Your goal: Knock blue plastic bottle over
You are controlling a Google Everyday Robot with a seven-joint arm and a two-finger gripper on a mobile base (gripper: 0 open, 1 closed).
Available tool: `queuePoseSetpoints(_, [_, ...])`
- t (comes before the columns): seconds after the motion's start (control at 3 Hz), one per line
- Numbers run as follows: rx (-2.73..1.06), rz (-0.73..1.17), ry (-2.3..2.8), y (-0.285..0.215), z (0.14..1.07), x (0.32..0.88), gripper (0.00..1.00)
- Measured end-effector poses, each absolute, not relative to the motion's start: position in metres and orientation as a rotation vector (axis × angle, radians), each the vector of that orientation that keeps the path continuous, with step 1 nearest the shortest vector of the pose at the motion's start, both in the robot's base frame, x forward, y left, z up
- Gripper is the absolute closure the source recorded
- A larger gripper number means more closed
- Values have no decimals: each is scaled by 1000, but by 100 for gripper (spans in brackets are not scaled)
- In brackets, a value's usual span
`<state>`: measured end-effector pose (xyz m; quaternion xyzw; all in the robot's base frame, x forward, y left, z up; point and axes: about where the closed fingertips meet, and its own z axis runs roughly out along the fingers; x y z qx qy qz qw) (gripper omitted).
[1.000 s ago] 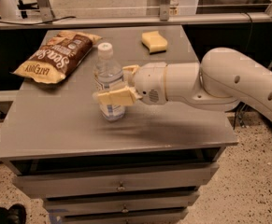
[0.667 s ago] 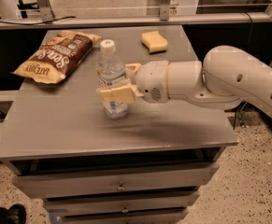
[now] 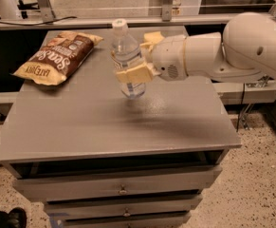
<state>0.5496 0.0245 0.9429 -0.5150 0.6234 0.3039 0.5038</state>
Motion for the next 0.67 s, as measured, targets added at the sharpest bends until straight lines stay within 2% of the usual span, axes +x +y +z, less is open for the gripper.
queuePoseSetpoints(0.67, [-1655,450,1559,19,942,552,100])
